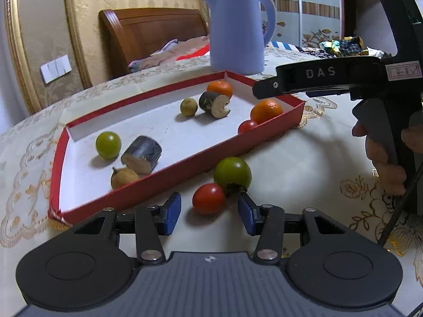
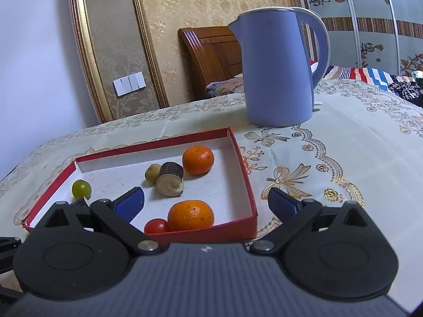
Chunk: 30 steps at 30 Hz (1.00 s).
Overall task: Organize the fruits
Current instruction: 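Withdraw both open grippers from the tray toward the remaining tomatoes, then close the left gripper on a red tomato while the right closes on the green tomato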
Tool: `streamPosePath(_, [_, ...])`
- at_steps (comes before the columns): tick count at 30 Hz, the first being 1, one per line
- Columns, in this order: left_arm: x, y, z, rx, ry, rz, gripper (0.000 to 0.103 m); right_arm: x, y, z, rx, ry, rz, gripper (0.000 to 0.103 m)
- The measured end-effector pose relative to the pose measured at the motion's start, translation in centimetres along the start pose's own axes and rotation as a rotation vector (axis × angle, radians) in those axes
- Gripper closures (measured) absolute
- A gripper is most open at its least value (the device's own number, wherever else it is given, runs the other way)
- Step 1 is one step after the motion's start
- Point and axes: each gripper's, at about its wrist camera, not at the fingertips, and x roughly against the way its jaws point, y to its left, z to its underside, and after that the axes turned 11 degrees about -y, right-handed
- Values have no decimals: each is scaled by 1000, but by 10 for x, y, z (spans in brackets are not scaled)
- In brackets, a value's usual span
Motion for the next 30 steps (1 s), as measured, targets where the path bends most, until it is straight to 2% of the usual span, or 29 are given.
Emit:
streamPosePath(6, [-10,0,-4,-17,5,-1,56,1,4,1,29,-6,2,3])
streamPosePath(7, [-9,0,-3,-17,1,1,59,1,4,1,26,-4,0,3])
streamPosePath(8, [-7,0,-2,-20,-1,5,70,1,4,1,25,0,-2,3])
streamPosePath(11, [-3,-4,0,-46,-7,2,78,0,4,1,32,3,1,3])
streamPosePath(20, [13,-1,7,-43,-22,-4,78,1,8,2,52,17,-33,3])
streamPosePath(24, [28,5,16,-21,-30,-18,78,8,17,6,92,31,-95,3])
streamPosePath(27, [34,10,20,-6,-35,-55,78,17,21,12,84,87,-186,3])
streamPosePath(30, [37,21,21,50,-40,-62,78,20,37,21,158,128,-230,7])
